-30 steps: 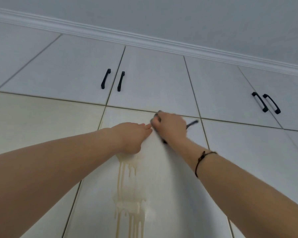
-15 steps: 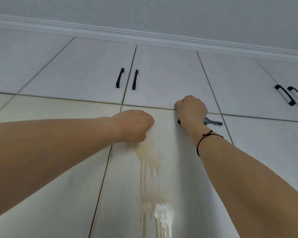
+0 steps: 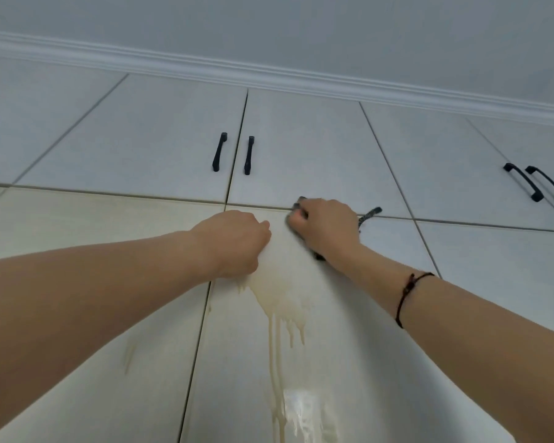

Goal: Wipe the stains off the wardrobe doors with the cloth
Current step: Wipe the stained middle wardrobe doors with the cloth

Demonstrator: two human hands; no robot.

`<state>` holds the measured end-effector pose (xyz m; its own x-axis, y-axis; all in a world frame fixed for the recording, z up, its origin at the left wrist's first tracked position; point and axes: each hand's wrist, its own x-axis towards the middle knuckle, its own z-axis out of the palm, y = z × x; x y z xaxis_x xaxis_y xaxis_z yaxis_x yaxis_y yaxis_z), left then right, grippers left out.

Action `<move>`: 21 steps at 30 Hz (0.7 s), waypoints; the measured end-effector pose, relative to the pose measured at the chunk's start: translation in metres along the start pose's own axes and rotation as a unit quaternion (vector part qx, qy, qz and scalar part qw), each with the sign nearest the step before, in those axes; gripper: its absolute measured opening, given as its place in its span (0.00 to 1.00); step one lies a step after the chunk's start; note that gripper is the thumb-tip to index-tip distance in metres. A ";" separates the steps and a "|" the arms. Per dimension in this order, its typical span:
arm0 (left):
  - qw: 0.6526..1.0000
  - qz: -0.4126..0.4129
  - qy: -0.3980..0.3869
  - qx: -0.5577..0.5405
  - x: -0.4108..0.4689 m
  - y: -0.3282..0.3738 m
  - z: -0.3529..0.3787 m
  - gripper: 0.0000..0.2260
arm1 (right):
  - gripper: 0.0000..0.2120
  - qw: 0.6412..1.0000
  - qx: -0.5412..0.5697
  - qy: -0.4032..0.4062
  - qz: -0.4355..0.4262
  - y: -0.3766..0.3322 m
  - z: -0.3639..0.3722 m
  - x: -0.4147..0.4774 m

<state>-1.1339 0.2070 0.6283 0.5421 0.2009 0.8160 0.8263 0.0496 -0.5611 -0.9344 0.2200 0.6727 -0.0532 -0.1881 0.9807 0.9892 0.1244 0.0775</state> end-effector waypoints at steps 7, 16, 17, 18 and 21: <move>0.999 0.001 0.018 -0.037 -0.002 -0.007 0.001 0.32 | 0.09 0.993 0.006 0.033 0.112 -0.005 -0.005 0.016; 0.998 0.011 0.045 -0.035 -0.010 0.007 0.011 0.24 | 0.10 0.983 0.052 0.063 0.164 -0.033 0.006 0.024; 0.998 0.024 0.046 -0.045 -0.013 0.008 0.008 0.23 | 0.11 0.989 0.037 0.059 0.128 -0.046 0.009 0.017; 0.997 0.041 0.041 -0.057 -0.017 0.005 0.005 0.21 | 0.12 0.995 0.022 0.045 0.082 -0.060 0.014 0.005; 0.998 0.054 0.004 -0.014 -0.035 -0.024 0.001 0.14 | 0.12 0.999 0.038 0.008 -0.022 -0.071 0.016 -0.021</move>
<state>-1.1726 0.2001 0.6129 0.6292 0.1951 0.7523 0.7670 0.0007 -0.6417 -1.0054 0.2310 0.6497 -0.0935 -0.2110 0.9730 0.9729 0.1883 0.1343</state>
